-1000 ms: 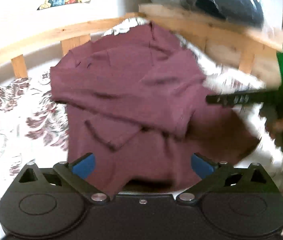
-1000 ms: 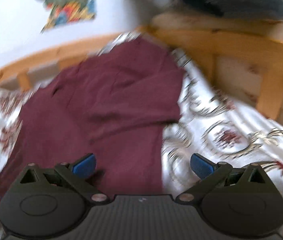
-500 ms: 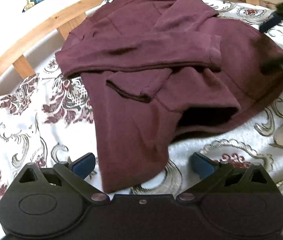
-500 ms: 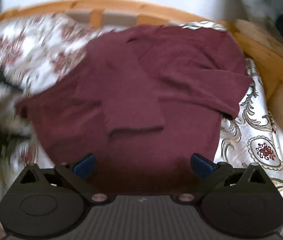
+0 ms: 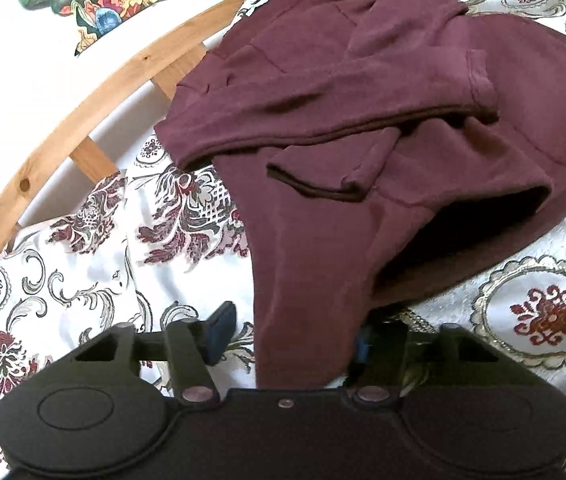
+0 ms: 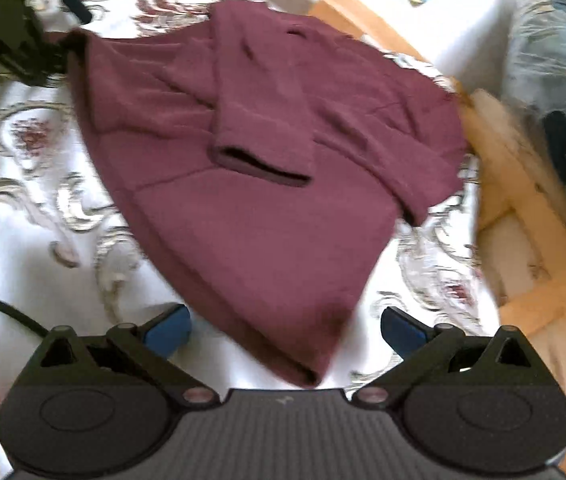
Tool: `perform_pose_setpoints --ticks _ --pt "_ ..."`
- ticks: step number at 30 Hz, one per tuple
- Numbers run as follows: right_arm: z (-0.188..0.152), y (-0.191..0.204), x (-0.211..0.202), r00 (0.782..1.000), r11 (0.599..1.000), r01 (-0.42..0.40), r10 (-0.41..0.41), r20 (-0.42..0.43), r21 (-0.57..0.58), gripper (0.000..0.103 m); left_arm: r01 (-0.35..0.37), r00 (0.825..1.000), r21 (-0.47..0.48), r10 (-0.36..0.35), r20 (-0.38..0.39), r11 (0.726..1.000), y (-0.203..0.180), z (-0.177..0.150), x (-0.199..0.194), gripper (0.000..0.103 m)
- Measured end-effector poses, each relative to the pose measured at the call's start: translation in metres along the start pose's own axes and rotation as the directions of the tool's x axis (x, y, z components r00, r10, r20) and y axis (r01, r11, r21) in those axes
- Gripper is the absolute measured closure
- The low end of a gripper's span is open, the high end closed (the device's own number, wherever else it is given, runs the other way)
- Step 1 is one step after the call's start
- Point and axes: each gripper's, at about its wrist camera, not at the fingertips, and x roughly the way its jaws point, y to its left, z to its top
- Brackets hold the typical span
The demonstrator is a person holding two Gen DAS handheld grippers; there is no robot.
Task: Fold small clothes
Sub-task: 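Grasp the shirt hem with the left gripper while the right gripper grasps the hem too, then lift the hem with both grippers, fold it toward the collar, then open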
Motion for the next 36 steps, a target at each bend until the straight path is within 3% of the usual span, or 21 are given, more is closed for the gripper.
perform_pose_setpoints --ticks 2,5,8,9,10,12,17,23,30,36 --pt "0.000 0.001 0.001 0.999 0.999 0.028 -0.027 0.017 -0.024 0.002 -0.007 1.000 0.017 0.007 0.016 1.000 -0.004 -0.001 -0.002 0.055" --pt "-0.001 0.005 0.000 0.999 0.998 0.019 -0.016 0.046 -0.061 0.015 -0.009 0.999 0.032 0.008 0.041 0.999 -0.007 -0.004 -0.006 0.068" --pt "0.000 0.011 0.001 0.998 0.994 0.014 -0.008 0.056 -0.105 0.031 -0.013 0.999 0.045 0.011 0.053 0.999 -0.009 -0.005 -0.009 0.088" --pt "0.001 0.012 0.000 0.998 0.994 0.018 -0.012 0.055 -0.111 0.044 -0.016 0.998 0.052 0.013 0.056 0.999 -0.010 -0.006 -0.010 0.093" --pt "0.001 0.013 0.001 0.998 0.993 0.035 -0.030 0.048 -0.111 0.066 -0.018 0.998 0.056 0.014 0.062 0.998 -0.010 -0.006 -0.012 0.096" --pt "0.000 0.012 0.007 0.994 0.989 0.105 -0.103 0.027 -0.102 0.091 -0.035 0.997 0.063 0.031 0.076 0.997 -0.010 -0.005 -0.016 0.097" --pt "0.003 -0.012 -0.009 0.990 0.991 0.125 -0.127 0.058 0.041 0.095 -0.110 0.983 0.053 0.101 0.151 0.992 -0.004 -0.004 -0.036 0.098" --pt "0.011 -0.021 -0.059 0.987 0.990 0.137 -0.140 0.076 0.040 0.096 -0.091 0.976 0.036 0.082 0.201 0.995 0.011 -0.006 -0.082 0.098" --pt "-0.003 -0.014 -0.144 0.993 0.994 0.092 -0.095 0.072 0.055 0.096 0.035 0.979 0.066 -0.047 0.199 0.997 0.021 -0.030 -0.165 0.099" --pt "-0.019 0.001 -0.214 0.998 0.993 0.037 -0.043 0.051 0.116 0.096 0.188 0.976 0.030 -0.190 0.111 0.982 0.021 -0.058 -0.223 0.098"
